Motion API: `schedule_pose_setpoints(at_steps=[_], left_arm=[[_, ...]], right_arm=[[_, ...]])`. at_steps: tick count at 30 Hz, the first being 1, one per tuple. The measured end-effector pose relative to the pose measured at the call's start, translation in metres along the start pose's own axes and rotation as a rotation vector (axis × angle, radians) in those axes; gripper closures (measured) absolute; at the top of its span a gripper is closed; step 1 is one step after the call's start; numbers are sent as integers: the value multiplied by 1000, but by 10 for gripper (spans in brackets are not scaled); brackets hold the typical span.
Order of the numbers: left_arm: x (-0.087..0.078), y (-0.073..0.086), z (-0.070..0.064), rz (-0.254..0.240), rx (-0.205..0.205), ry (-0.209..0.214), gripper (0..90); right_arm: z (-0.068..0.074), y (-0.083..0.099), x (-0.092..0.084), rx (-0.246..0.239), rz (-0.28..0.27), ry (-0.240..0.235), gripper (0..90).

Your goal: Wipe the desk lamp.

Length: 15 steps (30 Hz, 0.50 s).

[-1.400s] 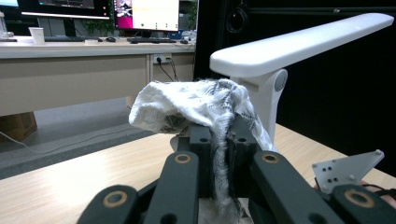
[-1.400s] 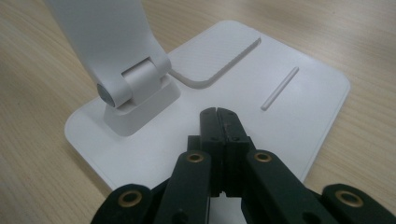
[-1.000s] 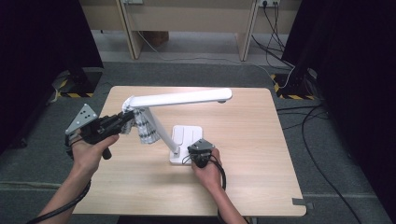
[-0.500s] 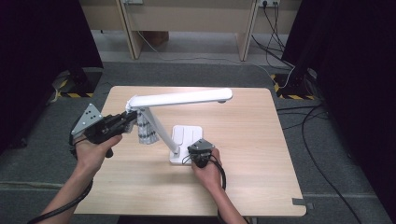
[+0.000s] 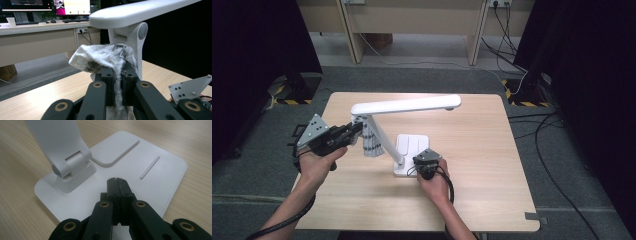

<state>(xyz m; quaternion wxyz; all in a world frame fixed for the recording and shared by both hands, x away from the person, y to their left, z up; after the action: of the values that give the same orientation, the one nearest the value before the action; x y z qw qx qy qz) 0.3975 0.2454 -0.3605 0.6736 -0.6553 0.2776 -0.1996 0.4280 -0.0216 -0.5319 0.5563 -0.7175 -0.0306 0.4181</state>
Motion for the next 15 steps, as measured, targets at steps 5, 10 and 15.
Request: schedule_pose_setpoints(at_steps=[5,10,15], left_arm=[[3,6,1,-2,-6,4,833],[5,12,-1,2,-10,3,833],[8,19,-3,11,-19,3,833]], right_arm=[[0,0,0,-2,2,0,900],[0,0,0,-2,2,1,900],[0,0,0,-1,2,0,900]])
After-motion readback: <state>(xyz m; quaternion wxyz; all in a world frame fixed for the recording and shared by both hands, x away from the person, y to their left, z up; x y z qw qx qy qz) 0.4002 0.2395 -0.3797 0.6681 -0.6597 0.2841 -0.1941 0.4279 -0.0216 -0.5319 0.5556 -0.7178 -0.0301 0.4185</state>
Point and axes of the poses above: each handheld gripper's, and its own axes: x roughly forward along the jaws, y roughly out of its underside, z roughly to its left, the point moved 3 cm from there along x, roughly forward along the jaws, and after that the axes turned 1 degree about x, right-handed, at the moved point
